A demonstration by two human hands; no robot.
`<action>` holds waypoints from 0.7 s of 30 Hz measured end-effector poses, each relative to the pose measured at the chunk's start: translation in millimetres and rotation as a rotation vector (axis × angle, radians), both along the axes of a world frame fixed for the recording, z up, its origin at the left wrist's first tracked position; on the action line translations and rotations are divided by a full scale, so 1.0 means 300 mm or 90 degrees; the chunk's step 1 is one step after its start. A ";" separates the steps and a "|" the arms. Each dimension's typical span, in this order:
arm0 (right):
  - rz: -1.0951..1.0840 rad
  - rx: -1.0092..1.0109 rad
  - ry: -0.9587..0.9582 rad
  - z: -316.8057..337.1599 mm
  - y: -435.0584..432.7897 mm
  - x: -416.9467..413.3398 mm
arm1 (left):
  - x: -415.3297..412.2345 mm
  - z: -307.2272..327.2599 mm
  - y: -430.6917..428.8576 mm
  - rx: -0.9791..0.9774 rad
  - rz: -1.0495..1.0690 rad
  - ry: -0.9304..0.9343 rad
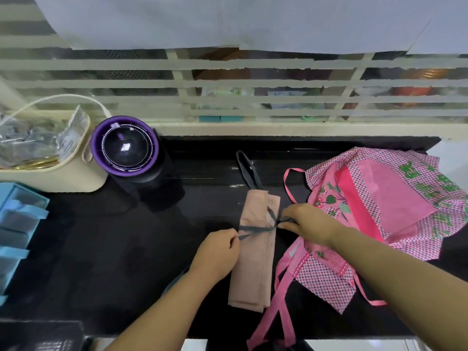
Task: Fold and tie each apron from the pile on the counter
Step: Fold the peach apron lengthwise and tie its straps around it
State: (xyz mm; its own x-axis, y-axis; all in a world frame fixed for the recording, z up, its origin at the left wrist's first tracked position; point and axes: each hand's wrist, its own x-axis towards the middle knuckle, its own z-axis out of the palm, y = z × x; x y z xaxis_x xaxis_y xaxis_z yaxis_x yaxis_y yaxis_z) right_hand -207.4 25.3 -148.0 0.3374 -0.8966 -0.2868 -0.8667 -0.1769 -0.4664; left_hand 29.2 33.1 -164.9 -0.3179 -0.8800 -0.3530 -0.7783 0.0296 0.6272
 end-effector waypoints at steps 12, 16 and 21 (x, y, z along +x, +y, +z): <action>-0.086 0.007 0.079 -0.045 -0.016 -0.028 | 0.075 0.002 -0.007 -0.019 -0.068 -0.081; -0.131 0.011 0.036 -0.022 0.014 0.010 | 0.040 0.013 0.001 -0.005 -0.095 -0.049; -0.161 -0.070 0.031 0.003 0.057 0.045 | 0.006 0.012 0.013 0.006 -0.107 -0.027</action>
